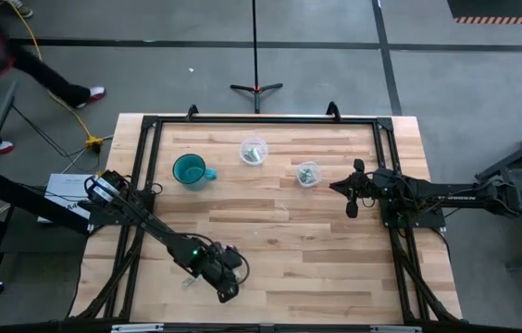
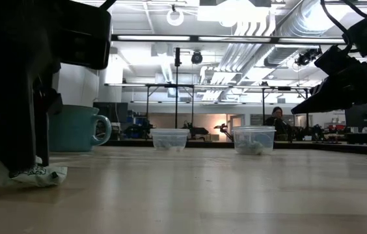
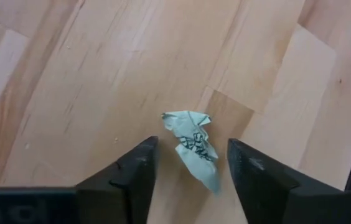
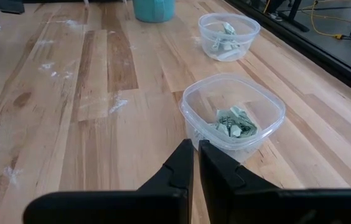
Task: Pick and place items into bin
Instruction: Put the stevia packet into the large transparent bin
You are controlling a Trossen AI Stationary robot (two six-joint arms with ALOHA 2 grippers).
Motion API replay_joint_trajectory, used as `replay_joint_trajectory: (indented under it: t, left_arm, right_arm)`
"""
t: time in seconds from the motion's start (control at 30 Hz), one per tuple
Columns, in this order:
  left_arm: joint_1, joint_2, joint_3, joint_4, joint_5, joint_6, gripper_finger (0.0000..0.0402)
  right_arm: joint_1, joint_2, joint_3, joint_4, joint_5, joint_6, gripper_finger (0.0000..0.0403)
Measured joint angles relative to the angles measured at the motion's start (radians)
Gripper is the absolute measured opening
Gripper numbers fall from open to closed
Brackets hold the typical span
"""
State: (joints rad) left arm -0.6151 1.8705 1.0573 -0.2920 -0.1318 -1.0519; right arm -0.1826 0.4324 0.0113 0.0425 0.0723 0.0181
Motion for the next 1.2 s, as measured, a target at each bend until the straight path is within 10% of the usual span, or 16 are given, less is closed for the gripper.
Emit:
replay_joint_trajectory:
  t: [0.4,0.73,1.2]
  left_arm:
    - [0.011,0.004,-0.002,0.014,0.052,0.13,0.0025]
    - [0.267,-0.041,-0.008,-0.006,-0.104,0.598,0.0023]
    - [0.83,-0.14,-0.004,0.141,-0.049,1.249,0.0024]
  right_arm:
    - [0.0,0.0,0.0,0.0,0.0,-0.009,0.0017]
    - [0.0,0.0,0.0,0.003,0.012,-0.021,0.0017]
    - [0.0,0.0,0.0,0.006,0.026,-0.018,0.0017]
